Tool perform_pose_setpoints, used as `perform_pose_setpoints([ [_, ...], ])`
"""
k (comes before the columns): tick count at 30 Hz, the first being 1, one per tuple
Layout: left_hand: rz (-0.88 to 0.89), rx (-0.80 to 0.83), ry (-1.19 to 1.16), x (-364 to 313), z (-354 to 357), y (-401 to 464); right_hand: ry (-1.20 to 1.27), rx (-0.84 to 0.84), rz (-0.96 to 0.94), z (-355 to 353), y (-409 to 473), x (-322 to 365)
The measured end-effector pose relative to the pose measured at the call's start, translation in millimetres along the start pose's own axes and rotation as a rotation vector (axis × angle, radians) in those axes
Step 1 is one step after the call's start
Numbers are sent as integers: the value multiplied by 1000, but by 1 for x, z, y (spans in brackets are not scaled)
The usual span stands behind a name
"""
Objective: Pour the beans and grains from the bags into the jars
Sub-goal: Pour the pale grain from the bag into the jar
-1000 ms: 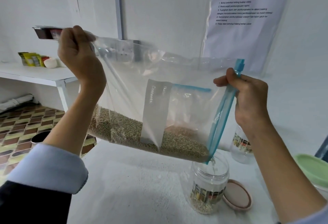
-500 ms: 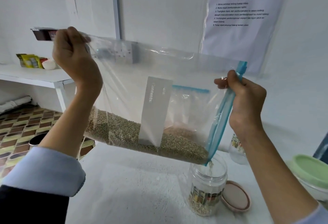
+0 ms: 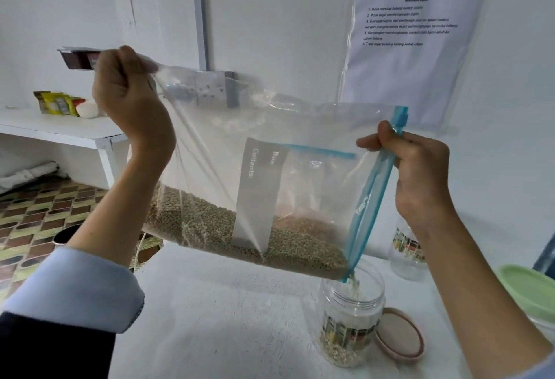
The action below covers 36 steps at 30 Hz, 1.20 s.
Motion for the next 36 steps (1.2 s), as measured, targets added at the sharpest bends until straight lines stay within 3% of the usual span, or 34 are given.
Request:
perform_pose_setpoints([
  [20, 32, 1, -23, 3, -1, 3, 28, -50, -11, -5, 2, 1],
  [36, 39, -3, -17, 10, -4, 4, 13, 95, -2, 9, 4, 4],
])
Point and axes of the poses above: each hand's wrist, its own y-axis towards the middle knuckle, its own z-axis out of the palm, x = y × z, the point moved 10 cm from there along y, towards the middle knuckle, and after that the axes turned 9 degrees about -z, right-handed, at the moved point
